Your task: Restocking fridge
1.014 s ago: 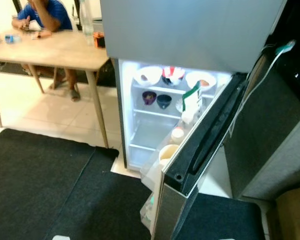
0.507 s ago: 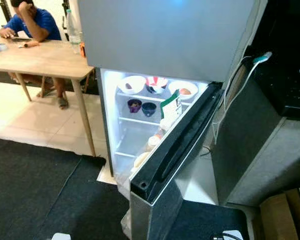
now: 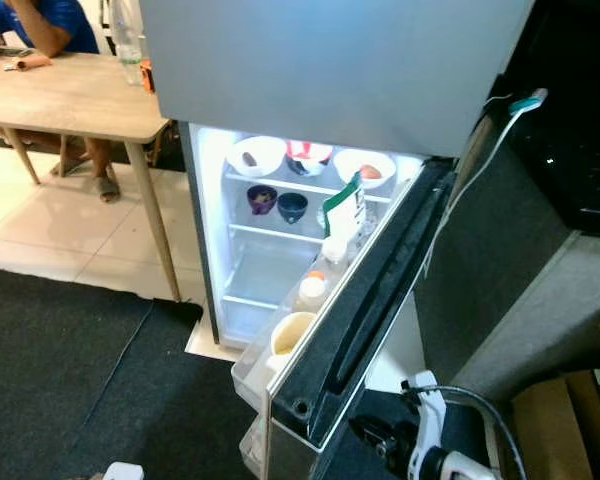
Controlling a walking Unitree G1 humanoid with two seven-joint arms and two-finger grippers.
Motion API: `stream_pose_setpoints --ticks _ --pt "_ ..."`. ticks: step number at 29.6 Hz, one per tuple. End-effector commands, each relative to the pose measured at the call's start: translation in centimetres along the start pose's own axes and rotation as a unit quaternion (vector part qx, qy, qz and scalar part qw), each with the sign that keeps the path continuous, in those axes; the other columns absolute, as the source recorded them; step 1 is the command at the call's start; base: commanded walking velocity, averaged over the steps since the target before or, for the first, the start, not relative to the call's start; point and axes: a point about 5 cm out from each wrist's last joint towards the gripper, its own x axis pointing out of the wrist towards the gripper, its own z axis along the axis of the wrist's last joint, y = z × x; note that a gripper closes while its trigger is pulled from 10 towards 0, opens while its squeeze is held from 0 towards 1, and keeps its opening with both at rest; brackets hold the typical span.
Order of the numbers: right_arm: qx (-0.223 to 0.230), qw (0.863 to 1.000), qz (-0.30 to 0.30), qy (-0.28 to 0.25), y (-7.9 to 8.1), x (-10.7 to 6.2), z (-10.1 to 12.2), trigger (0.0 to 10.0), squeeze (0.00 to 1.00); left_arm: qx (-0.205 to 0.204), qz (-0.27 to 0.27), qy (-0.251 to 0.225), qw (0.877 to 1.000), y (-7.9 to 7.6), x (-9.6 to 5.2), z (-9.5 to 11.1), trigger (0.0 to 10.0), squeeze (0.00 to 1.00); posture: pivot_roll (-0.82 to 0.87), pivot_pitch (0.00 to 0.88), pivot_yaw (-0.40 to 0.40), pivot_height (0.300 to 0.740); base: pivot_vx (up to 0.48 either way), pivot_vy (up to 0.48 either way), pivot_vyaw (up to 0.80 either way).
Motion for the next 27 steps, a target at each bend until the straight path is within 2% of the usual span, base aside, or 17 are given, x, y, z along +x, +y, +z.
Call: stream_pose_setpoints --ticks 1,5,6,7,9,10,12,13,14,15,16,17,21,23,25,26,27 --pt "-0.028 0.993 0.114 -0.027 2.3 2.4 2.6 10.0 0.00 -0.001 -0.012 0.026 1.000 -0.7 -0.1 -1.3 10.0 0.00 -0.11 0.042 -0.038 0.740 0.000 0.000 0.00" --pt "-0.053 0.982 0.175 -0.041 4.1 3.9 4.4 10.0 0.00 0.000 -0.013 0.028 1.000 -0.7 -0.1 -1.5 10.0 0.00 -0.11 0.043 -0.037 0.740 0.000 0.000 0.00" --pt "-0.075 0.969 0.231 -0.053 5.8 5.3 6.1 10.0 0.00 0.001 -0.014 0.029 0.999 -0.7 -0.2 -1.6 10.0 0.00 -0.11 0.044 -0.037 0.740 0.000 0.000 0.00" --pt "-0.075 0.969 0.231 -0.053 5.8 5.3 6.1 10.0 0.00 0.001 -0.014 0.029 0.999 -0.7 -0.2 -1.6 10.0 0.00 -0.11 0.044 -0.037 0.740 0.000 0.000 0.00" --pt "-0.112 0.949 0.284 -0.077 8.0 7.6 8.6 10.0 0.00 0.000 -0.013 0.030 0.999 -0.7 -0.2 -1.7 10.0 0.00 -0.10 0.048 -0.036 0.740 0.000 0.000 0.00" --pt "-0.112 0.949 0.284 -0.077 8.0 7.6 8.6 10.0 0.00 0.000 -0.013 0.030 0.999 -0.7 -0.2 -1.7 10.0 0.00 -0.10 0.048 -0.036 0.740 0.000 0.000 0.00" --pt "-0.157 0.936 0.298 -0.101 9.4 9.7 10.9 10.0 0.00 -0.002 -0.012 0.031 0.999 -0.6 -0.2 -1.8 10.0 0.00 -0.09 0.056 -0.038 0.740 0.000 0.000 0.00" --pt "-0.190 0.934 0.280 -0.116 9.8 11.1 12.4 10.0 0.00 -0.004 -0.011 0.031 0.999 -0.6 -0.3 -1.9 10.0 0.00 -0.09 0.064 -0.034 0.740 0.000 0.000 0.00" --pt "-0.190 0.934 0.280 -0.116 9.8 11.1 12.4 10.0 0.00 -0.004 -0.011 0.031 0.999 -0.6 -0.3 -1.9 10.0 0.00 -0.09 0.064 -0.034 0.740 0.000 0.000 0.00" --pt "-0.249 0.929 0.236 -0.137 10.8 13.3 14.6 10.0 0.00 -0.008 -0.009 0.029 1.000 -0.5 -0.3 -1.9 10.0 0.00 -0.09 0.080 -0.028 0.740 0.000 0.000 0.00" --pt "-0.277 0.929 0.204 -0.140 11.1 14.1 15.5 10.0 0.00 -0.010 -0.008 0.028 1.000 -0.4 -0.3 -1.9 10.0 0.00 -0.08 0.085 -0.032 0.740 0.000 0.000 0.00" --pt "-0.277 0.929 0.204 -0.140 11.1 14.1 15.5 10.0 0.00 -0.010 -0.008 0.028 1.000 -0.4 -0.3 -1.9 10.0 0.00 -0.08 0.085 -0.032 0.740 0.000 0.000 0.00" --pt "-0.325 0.923 0.084 -0.191 11.9 15.7 18.8 10.0 0.00 -0.019 -0.004 0.027 0.999 -0.3 -0.4 -2.0 10.0 0.00 -0.07 0.096 -0.028 0.740 0.000 0.000 0.00" --pt "-0.327 0.922 0.067 -0.196 12.0 15.8 19.2 10.0 0.00 -0.019 -0.004 0.028 0.999 -0.2 -0.4 -2.0 10.0 0.00 -0.07 0.096 -0.028 0.740 0.000 0.000 0.00" --pt "-0.359 0.901 -0.063 -0.237 11.3 15.7 21.1 10.0 0.00 -0.020 -0.001 0.031 0.999 -0.1 -0.5 -2.3 10.0 0.00 -0.07 0.103 -0.028 0.740 0.000 0.000 0.00" --pt "-0.359 0.901 -0.063 -0.237 11.3 15.7 21.1 10.0 0.00 -0.020 -0.001 0.031 0.999 -0.1 -0.5 -2.3 10.0 0.00 -0.07 0.103 -0.028 0.740 0.000 0.000 0.00" --pt "-0.360 0.894 -0.103 -0.247 10.7 15.5 21.4 10.0 0.00 -0.021 0.000 0.031 0.999 -0.1 -0.5 -2.3 10.0 0.00 -0.07 0.103 -0.028 0.740 0.000 0.000 0.00"
